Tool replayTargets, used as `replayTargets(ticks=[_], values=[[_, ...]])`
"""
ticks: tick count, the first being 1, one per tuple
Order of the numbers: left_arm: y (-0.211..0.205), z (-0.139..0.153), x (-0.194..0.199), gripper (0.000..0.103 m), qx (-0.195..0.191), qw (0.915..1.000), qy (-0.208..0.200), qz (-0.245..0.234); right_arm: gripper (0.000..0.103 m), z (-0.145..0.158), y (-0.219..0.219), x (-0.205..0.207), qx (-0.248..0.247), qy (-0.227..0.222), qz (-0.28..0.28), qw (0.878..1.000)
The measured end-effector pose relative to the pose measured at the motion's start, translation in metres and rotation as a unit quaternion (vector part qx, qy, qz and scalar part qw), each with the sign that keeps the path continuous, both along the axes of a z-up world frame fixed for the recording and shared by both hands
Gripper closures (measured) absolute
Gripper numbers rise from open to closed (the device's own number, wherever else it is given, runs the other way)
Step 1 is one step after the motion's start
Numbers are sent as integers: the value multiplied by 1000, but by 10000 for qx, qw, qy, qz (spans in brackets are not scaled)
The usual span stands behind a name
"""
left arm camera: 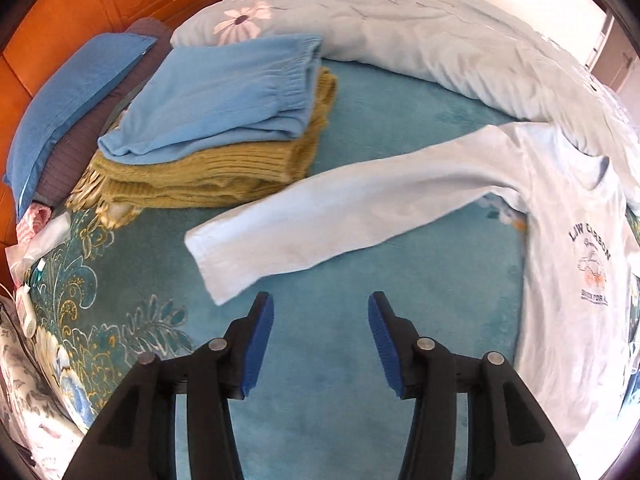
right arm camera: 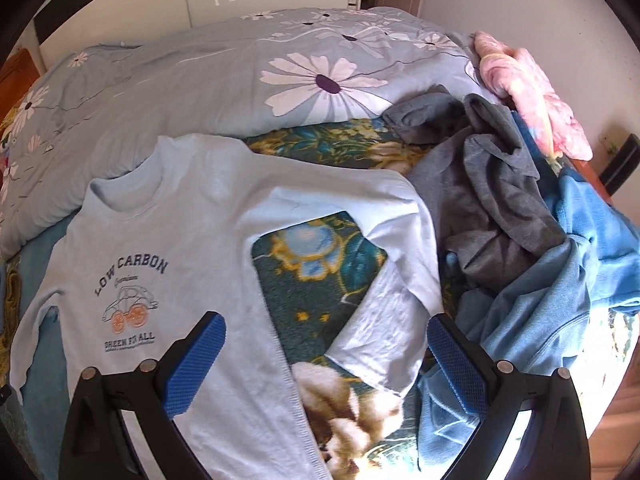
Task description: Fold clothes
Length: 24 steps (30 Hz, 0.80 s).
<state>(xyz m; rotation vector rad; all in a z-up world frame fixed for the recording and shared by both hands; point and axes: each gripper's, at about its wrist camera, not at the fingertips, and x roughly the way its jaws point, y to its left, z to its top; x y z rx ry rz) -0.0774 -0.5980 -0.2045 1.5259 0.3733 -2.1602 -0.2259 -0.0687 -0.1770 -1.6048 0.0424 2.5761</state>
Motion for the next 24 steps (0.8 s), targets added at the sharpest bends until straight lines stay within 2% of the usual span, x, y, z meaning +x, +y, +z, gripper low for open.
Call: replayTargets(ticks=[2, 4, 6, 7, 12, 14, 15, 17, 20, 24], values=[[13, -1, -5, 52, 108, 9999, 45, -14, 18, -11, 24, -12, 52, -174, -160, 9997], [33, 3, -11, 52, 193, 9998, 48, 3, 22, -24, 41, -21, 26, -389, -201, 9990], [43, 0, -12, 52, 257, 9997, 33, 20, 33, -38, 52, -29, -17, -618, -170, 9979], [50, 0, -13, 52, 277, 9996, 29, 22, 42, -43, 54, -31, 29, -727, -112, 9973], [79, 4, -19, 52, 325, 9995, 4, -11, 64, -61, 59, -36, 136, -986, 48, 9950], [84, 5, -21, 52, 327, 9995, 5, -31, 89, -63, 62, -38, 190, -1036, 39, 9944], [86, 5, -22, 52, 327, 9995, 10, -35, 95, -65, 63, -39, 217, -1061, 34, 9941], [88, 8, -23, 52, 332, 9994, 23, -35, 99, -62, 65, -42, 239, -1037, 67, 9943], [87, 10, -23, 52, 353, 9994, 64, -28, 99, -39, 57, -47, 173, -726, 150, 9971], [85, 15, -23, 52, 396, 9991, 148, -4, 100, -8, 17, -54, -17, -316, 763, 9966]])
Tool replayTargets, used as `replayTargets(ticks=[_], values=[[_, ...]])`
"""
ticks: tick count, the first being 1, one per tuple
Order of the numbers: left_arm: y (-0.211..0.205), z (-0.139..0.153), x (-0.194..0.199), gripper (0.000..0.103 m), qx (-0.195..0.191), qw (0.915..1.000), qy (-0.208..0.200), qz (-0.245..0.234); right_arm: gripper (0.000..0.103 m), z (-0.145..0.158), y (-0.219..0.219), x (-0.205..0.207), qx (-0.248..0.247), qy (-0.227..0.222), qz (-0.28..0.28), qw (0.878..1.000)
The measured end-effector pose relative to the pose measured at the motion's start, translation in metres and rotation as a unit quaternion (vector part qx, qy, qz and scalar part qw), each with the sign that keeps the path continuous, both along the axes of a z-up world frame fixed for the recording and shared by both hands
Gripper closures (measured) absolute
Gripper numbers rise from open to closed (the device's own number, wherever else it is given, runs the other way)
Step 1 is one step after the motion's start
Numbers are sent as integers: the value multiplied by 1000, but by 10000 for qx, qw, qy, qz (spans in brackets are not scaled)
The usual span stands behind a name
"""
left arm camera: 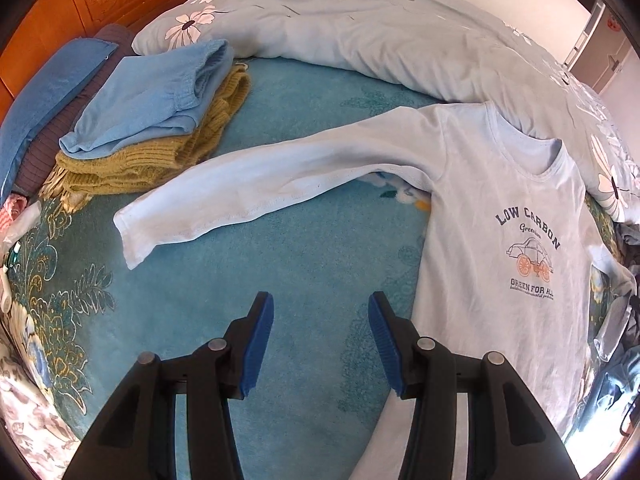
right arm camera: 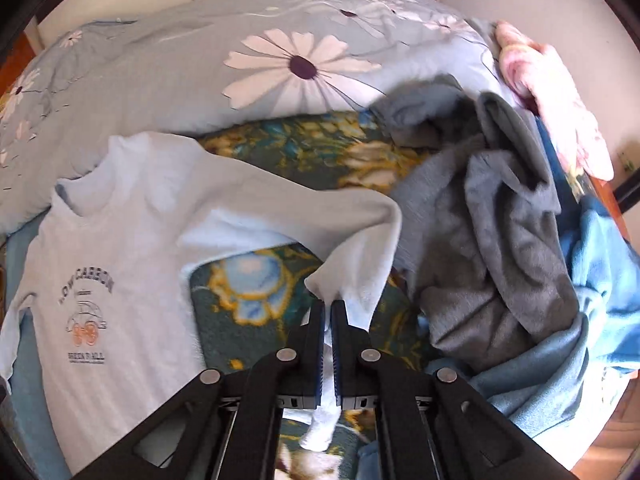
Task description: Fold clothes
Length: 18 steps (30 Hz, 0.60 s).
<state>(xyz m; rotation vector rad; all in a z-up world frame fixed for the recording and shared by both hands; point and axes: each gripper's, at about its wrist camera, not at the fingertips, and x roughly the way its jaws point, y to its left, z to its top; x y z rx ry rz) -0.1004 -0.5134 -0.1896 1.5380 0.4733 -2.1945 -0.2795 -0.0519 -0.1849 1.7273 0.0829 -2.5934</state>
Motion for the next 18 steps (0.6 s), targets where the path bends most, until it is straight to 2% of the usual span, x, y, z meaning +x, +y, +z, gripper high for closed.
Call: replayTargets(ticks=[4, 7, 9, 13, 16, 18], values=[[-3, 1, -2, 52, 36, 10000, 27, -2, 100, 13, -67, 6, -342, 167, 866, 9955], [-6, 0, -3, 52, 75, 10000, 20, 6, 100, -2, -114, 23, -428, -8, 1424, 9889], [-8, 0, -3, 52, 90, 10000, 8, -5, 100, -20, -132, 30, -485, -226, 1561, 9863], [-12, -3, 0, 52, 109, 9999, -25, -18, 98, -39, -143, 41, -492, -429, 1573, 9854], [-14, -6, 1, 52, 161, 9999, -59, 8, 94, -32, -130, 48, -521, -340, 1430, 9878], [-15, -9, 2, 52, 212, 9997, -88, 38, 79, -18, -112, 53, -593, -152, 1171, 9912]])
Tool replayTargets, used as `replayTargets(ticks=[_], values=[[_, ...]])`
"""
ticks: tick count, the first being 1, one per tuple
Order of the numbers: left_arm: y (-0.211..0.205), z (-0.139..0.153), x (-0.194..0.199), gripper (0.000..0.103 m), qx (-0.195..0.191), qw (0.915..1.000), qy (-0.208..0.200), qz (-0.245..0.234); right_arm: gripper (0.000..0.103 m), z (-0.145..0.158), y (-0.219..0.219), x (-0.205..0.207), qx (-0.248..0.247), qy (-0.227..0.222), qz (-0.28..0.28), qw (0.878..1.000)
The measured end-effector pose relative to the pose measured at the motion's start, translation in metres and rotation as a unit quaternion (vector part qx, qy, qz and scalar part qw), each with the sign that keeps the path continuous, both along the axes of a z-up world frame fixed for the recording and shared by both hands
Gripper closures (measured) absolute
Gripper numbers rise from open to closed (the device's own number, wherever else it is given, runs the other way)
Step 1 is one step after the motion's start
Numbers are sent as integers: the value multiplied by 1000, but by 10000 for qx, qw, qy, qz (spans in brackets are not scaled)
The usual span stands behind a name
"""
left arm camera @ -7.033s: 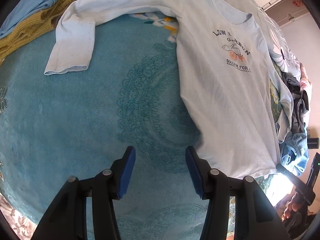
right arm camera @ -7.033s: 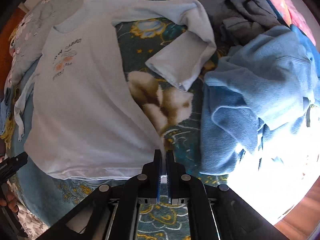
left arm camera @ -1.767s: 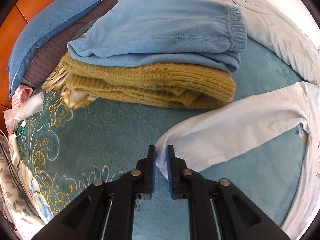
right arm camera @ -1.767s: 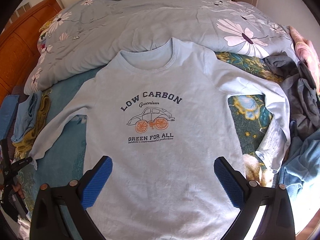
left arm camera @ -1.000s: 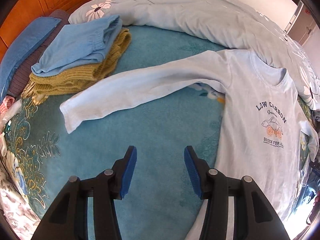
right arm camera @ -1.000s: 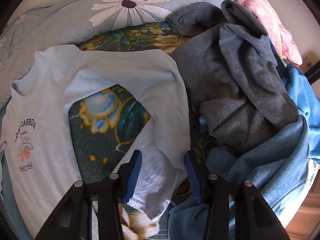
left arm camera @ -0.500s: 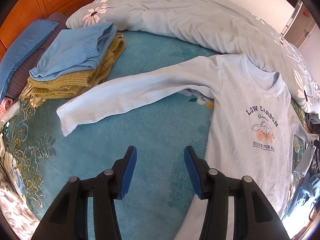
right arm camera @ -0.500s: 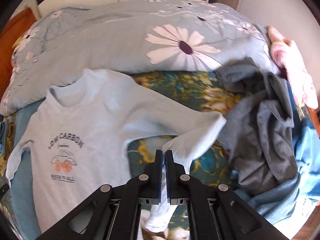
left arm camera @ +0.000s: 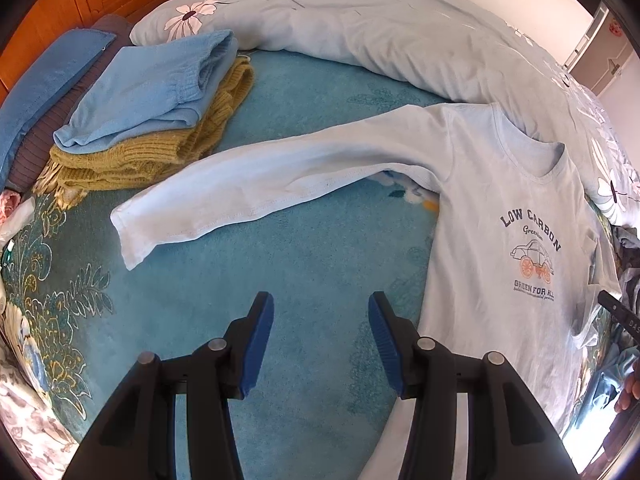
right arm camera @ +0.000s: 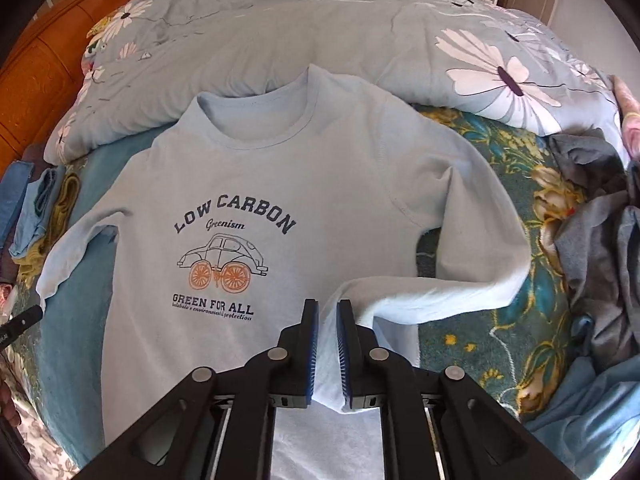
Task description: Fold clothes
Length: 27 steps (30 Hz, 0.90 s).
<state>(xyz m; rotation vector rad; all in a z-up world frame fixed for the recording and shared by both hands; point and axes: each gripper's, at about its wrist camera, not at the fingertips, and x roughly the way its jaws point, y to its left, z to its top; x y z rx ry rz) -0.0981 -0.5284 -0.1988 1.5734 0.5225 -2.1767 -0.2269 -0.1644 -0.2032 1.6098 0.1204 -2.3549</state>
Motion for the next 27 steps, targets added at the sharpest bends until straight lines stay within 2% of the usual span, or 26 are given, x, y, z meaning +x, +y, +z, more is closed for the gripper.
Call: replayTargets(ticks=[2, 4, 8, 13, 16, 18, 21, 22, 23, 27], values=[[1, -1, 0, 52, 44, 10000, 20, 6, 48, 9, 22, 7, -52, 147, -438, 9989], [3, -2, -2, 52, 77, 10000, 16, -22, 41, 14, 45, 16, -89, 237, -918, 9955], [9, -3, -7, 52, 101, 9998, 12, -161, 41, -14, 73, 29, -242, -280, -1628, 9860], [12, -5, -9, 52, 59, 9995, -37, -306, 41, -42, 63, 39, -390, -682, -1608, 9839], [12, -8, -8, 52, 94, 9994, -106, -311, 41, -47, 57, 35, -527, -733, -1595, 9831], [13, -9, -8, 52, 115, 9994, -119, -305, 46, -47, 55, 31, -643, -709, -1620, 9821], [14, -9, -8, 52, 129, 9993, -119, -326, 57, -45, 55, 23, -723, -680, -1725, 9800], [15, -8, -8, 52, 132, 9993, -116, -342, 72, -44, 55, 21, -706, -690, -1728, 9800], [15, -8, -8, 52, 133, 9992, -107, -358, 93, -44, 55, 18, -689, -699, -1732, 9800], [15, -3, -8, 52, 128, 9992, -59, -372, 95, -27, 55, 15, -606, -618, -1601, 9833]])
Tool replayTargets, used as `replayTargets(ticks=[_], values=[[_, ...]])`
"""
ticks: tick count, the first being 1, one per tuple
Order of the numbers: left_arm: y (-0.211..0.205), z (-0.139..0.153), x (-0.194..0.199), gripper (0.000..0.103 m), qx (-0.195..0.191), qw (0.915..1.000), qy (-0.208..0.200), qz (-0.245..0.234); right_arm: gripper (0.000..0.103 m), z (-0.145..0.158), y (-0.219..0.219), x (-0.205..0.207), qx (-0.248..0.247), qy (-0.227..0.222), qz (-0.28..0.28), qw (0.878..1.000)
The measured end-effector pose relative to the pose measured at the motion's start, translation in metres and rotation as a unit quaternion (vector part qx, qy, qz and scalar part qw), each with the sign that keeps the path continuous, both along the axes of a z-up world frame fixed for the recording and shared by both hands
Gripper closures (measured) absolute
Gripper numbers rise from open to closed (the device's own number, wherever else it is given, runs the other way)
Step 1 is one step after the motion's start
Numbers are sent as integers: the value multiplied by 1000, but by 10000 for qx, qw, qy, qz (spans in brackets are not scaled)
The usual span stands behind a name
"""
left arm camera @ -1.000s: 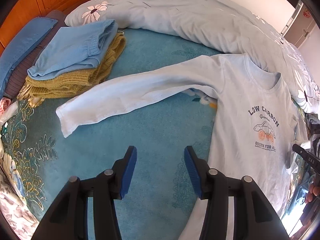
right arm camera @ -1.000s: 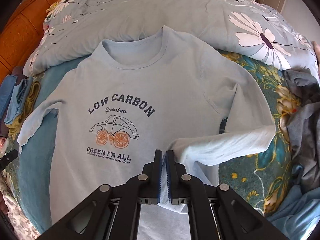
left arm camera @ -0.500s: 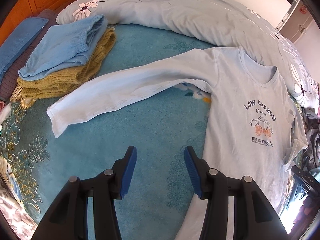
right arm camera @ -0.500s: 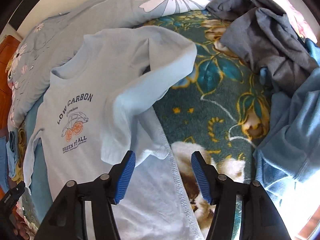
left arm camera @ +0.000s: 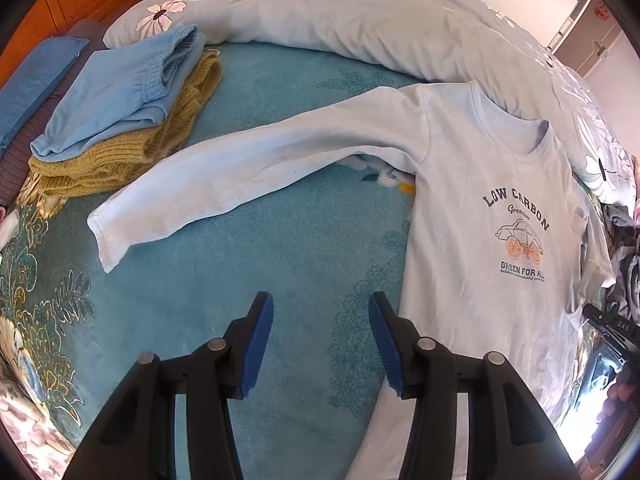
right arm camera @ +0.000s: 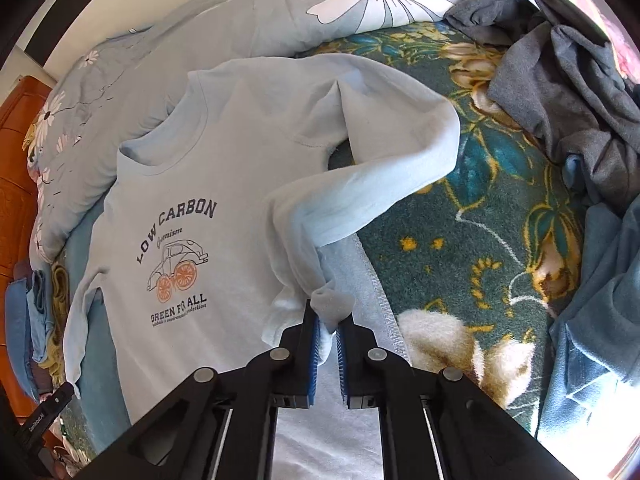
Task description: Fold clothes
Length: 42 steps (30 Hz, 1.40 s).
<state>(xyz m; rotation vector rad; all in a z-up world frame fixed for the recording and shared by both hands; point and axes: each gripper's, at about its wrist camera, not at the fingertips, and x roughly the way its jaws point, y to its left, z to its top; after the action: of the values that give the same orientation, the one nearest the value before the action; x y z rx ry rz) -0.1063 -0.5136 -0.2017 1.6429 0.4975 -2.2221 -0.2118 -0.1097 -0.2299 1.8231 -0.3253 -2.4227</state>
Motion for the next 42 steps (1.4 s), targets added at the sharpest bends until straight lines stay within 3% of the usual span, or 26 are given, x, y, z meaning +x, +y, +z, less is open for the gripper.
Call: replayTargets(ticks=[4, 9, 12, 16, 21, 27, 28, 29, 31, 35, 38, 42], values=[[-4, 5, 1, 52, -4, 10000, 38, 66, 95, 50, 15, 0, 526, 364, 180, 9978], [-9, 8, 3, 52, -15, 9998, 57, 170, 95, 110, 62, -14, 1997, 791, 363, 9760], [-12, 7, 5, 52, -13, 9997, 33, 237, 95, 121, 102, -29, 2789, 745, 273, 9570], [-16, 4, 8, 52, -2, 9994, -16, 338, 95, 109, 153, -55, 3345, 454, -24, 9413], [-20, 1, 8, 52, -51, 9992, -96, 390, 93, 90, 186, -67, 3193, 191, -398, 9466], [-26, 1, 8, 52, -41, 9987, -119, 501, 89, 91, 169, -66, 3270, 335, -310, 9439], [-28, 1, 8, 52, -45, 9985, -118, 526, 79, 96, 167, -64, 3289, 406, -337, 9429], [-31, 2, 8, 52, -46, 9983, -117, 561, 61, 100, 165, -63, 3308, 476, -363, 9418], [-38, 3, 10, 52, -40, 9978, -87, 660, 41, 113, 160, -58, 3377, 699, -425, 9377], [-63, 6, 16, 48, -150, 9952, -29, 964, 28, 141, 141, -47, 3349, 1136, -414, 9345], [-90, 3, 26, 46, -316, 9910, -23, 1302, 18, 151, 109, -33, 2738, 1346, -284, 9519], [-130, -8, 45, 46, -500, 9827, -127, 1778, 15, 147, 54, -16, 1966, 1427, 70, 9700]])
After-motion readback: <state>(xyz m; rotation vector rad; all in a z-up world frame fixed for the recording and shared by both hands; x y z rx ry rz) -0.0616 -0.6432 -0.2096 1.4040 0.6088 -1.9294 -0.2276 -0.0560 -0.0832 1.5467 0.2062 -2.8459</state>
